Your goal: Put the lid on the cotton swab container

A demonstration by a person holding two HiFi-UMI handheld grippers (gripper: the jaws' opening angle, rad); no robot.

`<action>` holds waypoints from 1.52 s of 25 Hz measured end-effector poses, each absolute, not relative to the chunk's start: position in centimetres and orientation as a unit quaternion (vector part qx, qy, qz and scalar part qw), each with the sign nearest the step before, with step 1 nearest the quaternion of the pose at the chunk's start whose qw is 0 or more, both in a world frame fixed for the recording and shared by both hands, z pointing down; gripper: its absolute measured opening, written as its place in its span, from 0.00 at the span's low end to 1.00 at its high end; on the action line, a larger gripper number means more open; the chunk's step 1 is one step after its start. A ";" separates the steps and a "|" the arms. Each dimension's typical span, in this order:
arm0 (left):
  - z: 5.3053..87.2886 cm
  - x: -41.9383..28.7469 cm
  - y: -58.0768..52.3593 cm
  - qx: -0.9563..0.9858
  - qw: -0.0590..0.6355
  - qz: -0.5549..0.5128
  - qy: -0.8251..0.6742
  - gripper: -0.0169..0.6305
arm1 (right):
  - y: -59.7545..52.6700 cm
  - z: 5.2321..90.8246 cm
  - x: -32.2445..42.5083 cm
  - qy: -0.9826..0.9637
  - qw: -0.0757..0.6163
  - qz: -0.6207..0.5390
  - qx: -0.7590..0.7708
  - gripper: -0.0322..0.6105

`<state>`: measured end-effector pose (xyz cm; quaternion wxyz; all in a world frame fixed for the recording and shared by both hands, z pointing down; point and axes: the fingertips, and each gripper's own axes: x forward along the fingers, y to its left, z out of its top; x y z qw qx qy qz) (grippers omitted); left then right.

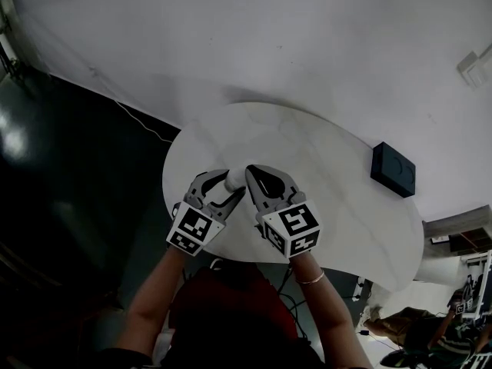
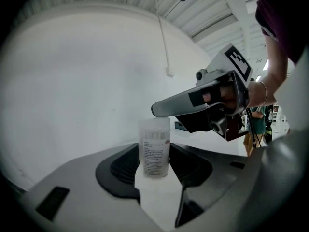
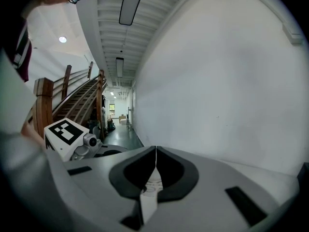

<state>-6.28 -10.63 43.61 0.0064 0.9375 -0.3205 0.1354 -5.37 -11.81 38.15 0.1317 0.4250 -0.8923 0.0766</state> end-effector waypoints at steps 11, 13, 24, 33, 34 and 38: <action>42.7 -5.7 -10.5 0.943 0.044 0.100 -0.314 0.35 | -11.4 37.2 -5.1 -0.892 0.102 0.066 0.435 0.07; 42.9 -5.6 -10.5 0.943 0.040 0.104 -0.313 0.36 | -11.5 37.4 -4.9 -0.891 0.103 0.070 0.436 0.07; 45.6 -4.6 -13.2 0.938 0.049 0.125 -0.321 0.36 | -12.2 38.0 -1.0 -0.874 0.086 0.094 0.470 0.07; 46.3 -1.5 -18.1 0.937 0.050 0.130 -0.320 0.36 | -14.2 41.1 4.6 -0.839 0.102 0.143 0.515 0.07; 46.4 -1.1 -18.7 0.937 0.049 0.131 -0.321 0.36 | -14.4 41.4 5.1 -0.836 0.102 0.148 0.518 0.07; 46.9 0.1 -21.3 0.934 0.044 0.136 -0.328 0.36 | -15.4 43.2 6.9 -0.827 0.104 0.170 0.526 0.07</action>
